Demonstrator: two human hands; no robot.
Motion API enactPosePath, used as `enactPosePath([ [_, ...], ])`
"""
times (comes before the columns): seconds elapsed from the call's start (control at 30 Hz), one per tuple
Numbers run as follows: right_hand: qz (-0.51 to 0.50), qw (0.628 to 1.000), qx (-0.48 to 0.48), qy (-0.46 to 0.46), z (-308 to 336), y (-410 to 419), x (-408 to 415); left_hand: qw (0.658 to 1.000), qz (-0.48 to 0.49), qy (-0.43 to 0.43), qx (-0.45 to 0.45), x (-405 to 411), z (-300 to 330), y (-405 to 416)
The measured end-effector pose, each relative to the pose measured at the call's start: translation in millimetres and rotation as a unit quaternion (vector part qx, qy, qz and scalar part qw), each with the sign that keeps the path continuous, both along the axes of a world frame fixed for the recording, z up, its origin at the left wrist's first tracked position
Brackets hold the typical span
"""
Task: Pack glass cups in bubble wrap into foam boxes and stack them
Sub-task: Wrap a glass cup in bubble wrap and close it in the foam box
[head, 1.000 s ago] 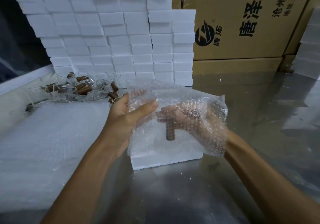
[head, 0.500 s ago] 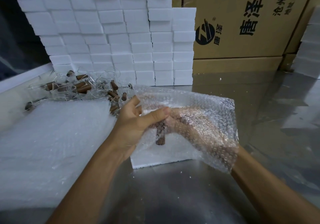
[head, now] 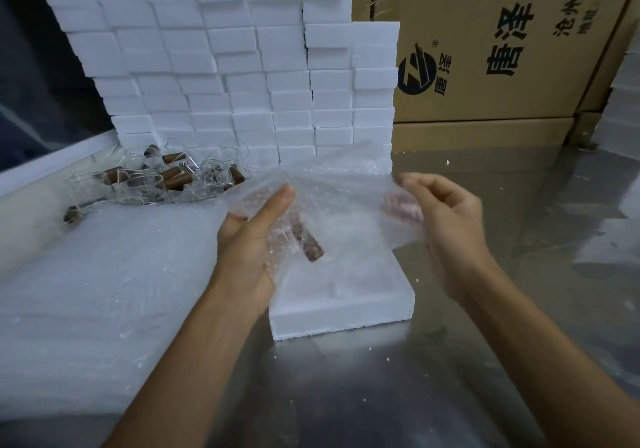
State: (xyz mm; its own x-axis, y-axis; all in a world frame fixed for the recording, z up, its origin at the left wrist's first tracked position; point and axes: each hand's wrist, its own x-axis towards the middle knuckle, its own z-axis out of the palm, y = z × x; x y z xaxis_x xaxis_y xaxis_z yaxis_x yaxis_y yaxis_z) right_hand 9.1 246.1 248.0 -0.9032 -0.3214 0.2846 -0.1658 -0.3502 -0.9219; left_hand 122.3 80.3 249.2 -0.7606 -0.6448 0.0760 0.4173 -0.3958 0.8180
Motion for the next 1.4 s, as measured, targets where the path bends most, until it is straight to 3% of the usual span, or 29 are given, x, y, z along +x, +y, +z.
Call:
enactPosePath([
  [0.07,-0.066,0.997,-0.009,-0.039,-3,5,-8,0.999,-0.004,0.013,0.042,0,1,1],
  [0.27,0.029,0.984,-0.013,-0.172,-12,-13,-1,0.992,-0.014,0.052,0.113,1,3,-2],
  [0.5,0.207,0.970,0.041,-0.122,-22,-29,28,0.994,-0.025,0.050,0.094,-2,1,12],
  [0.77,0.023,0.996,0.036,-0.073,-19,-27,28,1.000,-0.018,0.013,-0.004,-8,-10,24],
  [0.97,-0.079,0.995,0.046,0.028,-19,-21,20,0.989,-0.076,-0.052,-0.118,-6,-14,28],
  [1.13,-0.137,0.983,0.077,0.094,-21,-19,19,0.986,-0.097,-0.068,-0.114,-5,-12,30],
  [1.4,-0.119,0.973,0.102,0.172,-22,-22,23,0.988,-0.031,-0.109,-0.101,-7,-10,26],
])
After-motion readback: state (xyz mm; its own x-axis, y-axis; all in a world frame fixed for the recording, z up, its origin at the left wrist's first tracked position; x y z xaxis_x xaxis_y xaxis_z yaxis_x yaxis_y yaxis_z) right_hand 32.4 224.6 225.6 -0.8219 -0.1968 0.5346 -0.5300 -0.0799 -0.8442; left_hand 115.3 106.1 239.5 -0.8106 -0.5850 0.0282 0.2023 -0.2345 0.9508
